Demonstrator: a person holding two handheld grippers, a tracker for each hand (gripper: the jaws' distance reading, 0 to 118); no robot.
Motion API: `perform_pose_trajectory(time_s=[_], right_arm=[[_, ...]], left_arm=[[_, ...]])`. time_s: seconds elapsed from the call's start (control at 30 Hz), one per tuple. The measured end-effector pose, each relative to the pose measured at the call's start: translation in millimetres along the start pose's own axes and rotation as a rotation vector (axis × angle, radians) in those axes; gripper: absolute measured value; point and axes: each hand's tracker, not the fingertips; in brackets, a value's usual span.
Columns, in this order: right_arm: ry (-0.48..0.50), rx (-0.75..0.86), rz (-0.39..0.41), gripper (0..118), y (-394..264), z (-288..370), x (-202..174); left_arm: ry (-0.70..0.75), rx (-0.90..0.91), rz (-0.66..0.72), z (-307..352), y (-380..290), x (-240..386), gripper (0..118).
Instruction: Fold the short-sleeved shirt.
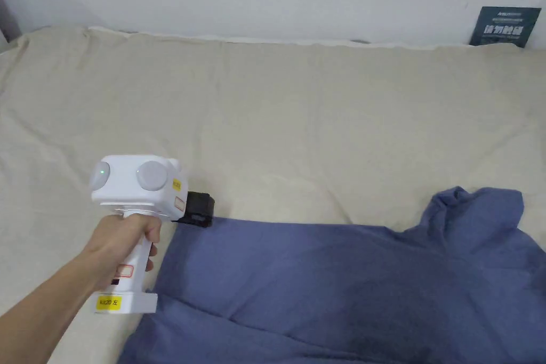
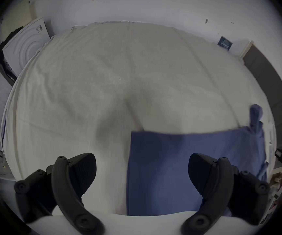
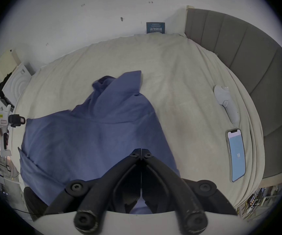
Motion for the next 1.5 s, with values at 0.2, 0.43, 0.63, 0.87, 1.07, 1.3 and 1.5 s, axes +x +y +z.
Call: perform_pose_trajectory(time_s=[0.2,0.43,0.63,0.87,1.07,1.3,1.5], right_arm=[[-0.036,-0.027,0.013,0,23.3,-29.2,9.6],[-0.093,-0.012,0.045,15,56.7,-47.1,18.6],[-0.029,-0.158,0.034,118,76.6,-75.3,20.7],[-0.061,-0.157,0.114,78,71.7,-104.4,10.4],[-0.050,-0.132,0.087,1,75.8,-99.4,22.4],[-0.015,-0.069,0.051,0,77.4,-65.4,26.6],[0.021,-0.013,0.031,0,69.0,-26.2,29.4]], left_arm=[[-0.065,0.049,0.015,27.5,-18.4,23.0,2],[-0.096,0.079,0.026,29.8,-0.4,18.9,2],[-0.115,0.070,0.055,29.2,-8.7,20.9,2],[-0.098,0.048,0.062,22.0,-6.6,18.8,2],[-0.094,0.037,0.060,19.1,-6.4,17.9,2],[-0.114,0.065,0.075,38.0,-13.8,12.3,2],[-0.134,0.109,0.089,69.9,-23.7,3.8,2]])
